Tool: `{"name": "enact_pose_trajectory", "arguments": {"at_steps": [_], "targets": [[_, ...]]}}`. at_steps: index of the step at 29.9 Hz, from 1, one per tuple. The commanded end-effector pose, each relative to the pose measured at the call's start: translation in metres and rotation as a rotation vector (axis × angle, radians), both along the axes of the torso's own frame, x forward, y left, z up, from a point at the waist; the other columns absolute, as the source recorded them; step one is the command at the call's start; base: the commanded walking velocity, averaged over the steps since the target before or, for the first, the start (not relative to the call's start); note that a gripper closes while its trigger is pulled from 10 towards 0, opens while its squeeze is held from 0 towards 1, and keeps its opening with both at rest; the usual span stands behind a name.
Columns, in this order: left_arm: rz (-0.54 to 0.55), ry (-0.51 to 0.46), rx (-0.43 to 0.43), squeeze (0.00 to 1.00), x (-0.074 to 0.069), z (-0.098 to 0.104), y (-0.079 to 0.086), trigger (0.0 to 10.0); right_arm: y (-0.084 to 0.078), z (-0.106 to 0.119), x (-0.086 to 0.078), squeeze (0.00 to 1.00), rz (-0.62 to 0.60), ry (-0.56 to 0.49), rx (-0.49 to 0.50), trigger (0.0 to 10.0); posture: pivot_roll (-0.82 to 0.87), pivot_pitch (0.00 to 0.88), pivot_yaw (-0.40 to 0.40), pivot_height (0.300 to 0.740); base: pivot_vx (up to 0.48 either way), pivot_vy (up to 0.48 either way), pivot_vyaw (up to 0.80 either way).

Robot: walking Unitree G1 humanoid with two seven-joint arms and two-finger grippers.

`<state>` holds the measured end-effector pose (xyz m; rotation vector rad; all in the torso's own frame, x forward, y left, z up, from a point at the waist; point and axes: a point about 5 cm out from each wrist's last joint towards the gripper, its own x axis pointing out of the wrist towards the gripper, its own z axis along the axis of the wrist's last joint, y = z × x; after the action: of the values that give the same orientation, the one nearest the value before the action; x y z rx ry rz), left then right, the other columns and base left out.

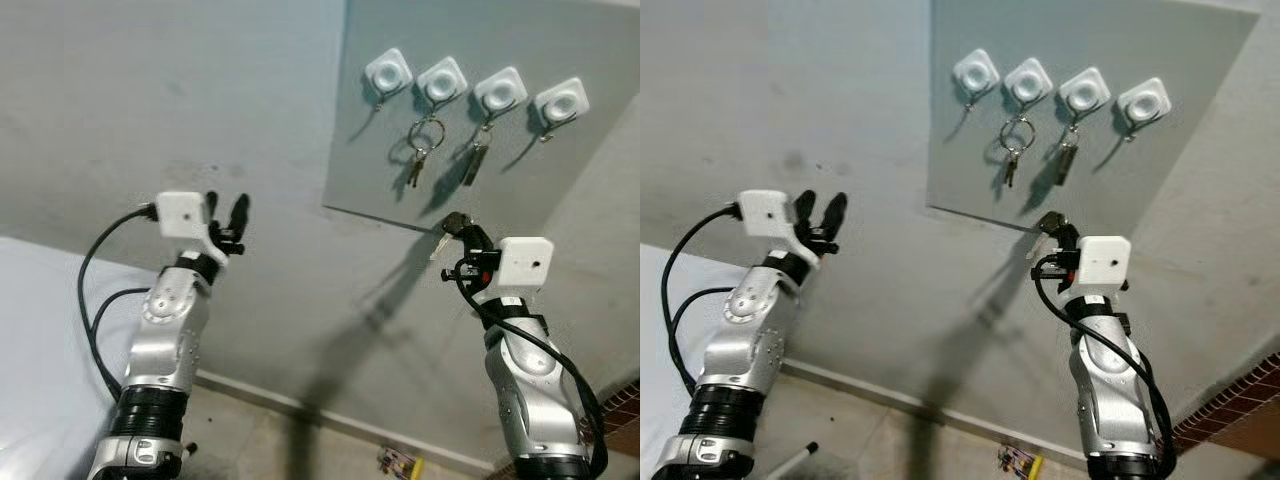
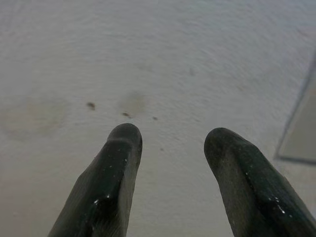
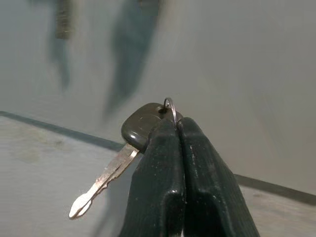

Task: Hang keys on a hook

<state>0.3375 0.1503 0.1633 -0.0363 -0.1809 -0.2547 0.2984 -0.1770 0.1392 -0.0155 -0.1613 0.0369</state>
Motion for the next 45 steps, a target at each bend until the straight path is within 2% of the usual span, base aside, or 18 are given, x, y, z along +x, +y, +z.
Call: {"name": "enact_pose_trajectory", "arguments": {"at_steps": [1, 5, 7, 13, 17, 21, 25, 27, 37, 45], "targets": [[-0.055, -0.041, 0.042, 0.00, -0.003, 0.008, -0.006, 10.0, 0.006, 0.008, 0.002, 0.00, 0.029, -0.029, 0.003, 10.0, -0.15, 0.000, -0.064, 0.740, 0.000, 0.000, 0.00], [-0.148, -0.096, 0.122, 0.00, -0.007, 0.018, -0.029, 10.0, 0.010, 0.011, 0.005, 0.00, 0.070, -0.029, -0.005, 10.0, -0.15, 0.000, -0.062, 0.740, 0.000, 0.000, 0.00], [-0.163, -0.107, 0.110, 0.00, -0.006, 0.022, -0.032, 10.0, 0.012, 0.012, 0.005, 0.00, 0.107, -0.023, 0.002, 10.0, -0.15, 0.000, -0.061, 0.740, 0.000, 0.000, 0.00], [-0.176, -0.128, 0.085, 0.00, -0.003, 0.036, -0.034, 10.0, 0.017, 0.026, 0.013, 0.00, 0.180, -0.043, 0.017, 10.0, -0.16, 0.000, -0.055, 0.740, 0.000, 0.000, 0.00], [-0.200, -0.154, 0.119, 0.00, 0.000, 0.044, -0.038, 10.0, 0.020, 0.043, 0.025, 0.00, 0.232, -0.070, 0.052, 10.0, -0.16, 0.000, -0.053, 0.740, 0.000, 0.000, 0.00], [-0.205, -0.146, 0.043, 0.00, 0.002, 0.054, -0.041, 10.0, 0.029, 0.056, 0.032, 0.00, 0.320, -0.092, 0.058, 10.0, -0.16, 0.000, -0.051, 0.740, 0.000, 0.000, 0.00], [-0.206, -0.152, 0.058, 0.00, 0.003, 0.057, -0.043, 10.0, 0.032, 0.062, 0.035, 0.00, 0.354, -0.102, 0.063, 10.0, -0.16, 0.000, -0.052, 0.740, 0.000, 0.000, 0.00], [-0.231, -0.162, 0.041, 0.00, 0.001, 0.065, -0.047, 10.0, 0.039, 0.072, 0.039, 0.00, 0.415, -0.114, 0.119, 10.0, -0.16, 0.000, -0.053, 0.740, 0.000, 0.000, 0.00], [-0.231, -0.196, 0.071, 0.00, -0.002, 0.075, -0.051, 10.0, 0.046, 0.086, 0.047, 0.00, 0.471, -0.165, 0.093, 10.0, -0.14, 0.000, -0.065, 0.740, 0.000, 0.000, 0.00], [-0.248, -0.196, 0.085, 0.00, -0.006, 0.072, -0.057, 10.0, 0.047, 0.092, 0.051, 0.00, 0.487, -0.185, 0.080, 10.0, -0.14, 0.000, -0.070, 0.740, 0.000, 0.000, 0.00]]}}
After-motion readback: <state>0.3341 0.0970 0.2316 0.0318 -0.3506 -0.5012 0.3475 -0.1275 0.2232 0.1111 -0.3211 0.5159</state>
